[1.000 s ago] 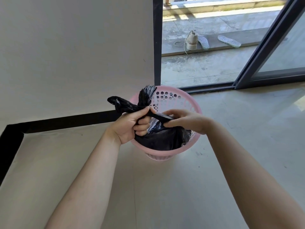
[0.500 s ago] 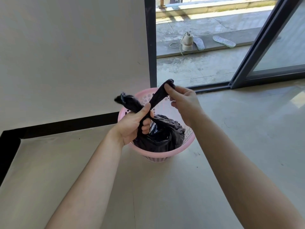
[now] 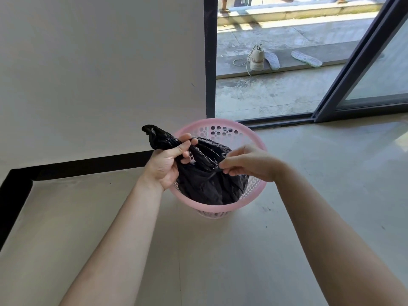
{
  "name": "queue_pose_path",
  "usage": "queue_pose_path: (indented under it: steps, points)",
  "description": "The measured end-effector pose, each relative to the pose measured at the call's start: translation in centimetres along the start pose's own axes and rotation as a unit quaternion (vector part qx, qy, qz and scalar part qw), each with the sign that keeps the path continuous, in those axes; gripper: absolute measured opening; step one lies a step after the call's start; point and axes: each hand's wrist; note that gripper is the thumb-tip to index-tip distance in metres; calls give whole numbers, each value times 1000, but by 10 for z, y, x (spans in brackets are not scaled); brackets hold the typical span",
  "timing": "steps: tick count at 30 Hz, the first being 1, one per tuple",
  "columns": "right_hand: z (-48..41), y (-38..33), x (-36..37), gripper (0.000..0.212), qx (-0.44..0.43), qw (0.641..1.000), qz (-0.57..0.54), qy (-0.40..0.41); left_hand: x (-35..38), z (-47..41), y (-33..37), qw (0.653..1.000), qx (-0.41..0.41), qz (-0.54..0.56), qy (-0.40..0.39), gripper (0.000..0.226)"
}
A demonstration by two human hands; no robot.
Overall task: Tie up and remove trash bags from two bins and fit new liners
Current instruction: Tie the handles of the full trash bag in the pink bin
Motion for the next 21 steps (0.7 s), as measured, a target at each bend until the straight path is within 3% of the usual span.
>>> queue_pose_path:
  steps: [2,5,7,10,12,15,17,21]
  points:
    - [-1,-1,-4,15,-17,1000,14,11,0,3,1,1000,9,-7,-10,12]
    - [-3,-6,-12,28,-101,986,-4,136,-3,8,9,999,14,-28,-39,11]
    - [-7,-10,-10,36,-147,970,49,185,-4,11,12,996,11,-50,-68,15]
    - [-13,-8,7,65,-136,956,220,136,1,16,13,988,-6,-95,-120,19]
    - [-20,-2,20,56,-142,944,273,117,3,19,13,983,-29,-115,-141,19]
    - [-23,-1,24,15,-160,953,194,168,2,19,16,972,-40,-185,-141,10]
    - [-21,-5,21,11,-155,958,136,200,0,18,14,969,-37,-219,-109,6]
    - [-20,-10,27,8,-182,956,99,210,2,8,5,988,25,-154,11,25]
Point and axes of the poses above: each hand's wrist, its own z-axis away from the middle knuckle, its own x-axis out of the palm, y = z × x, and after that the axes turned 2 degrees about -y, right-handed
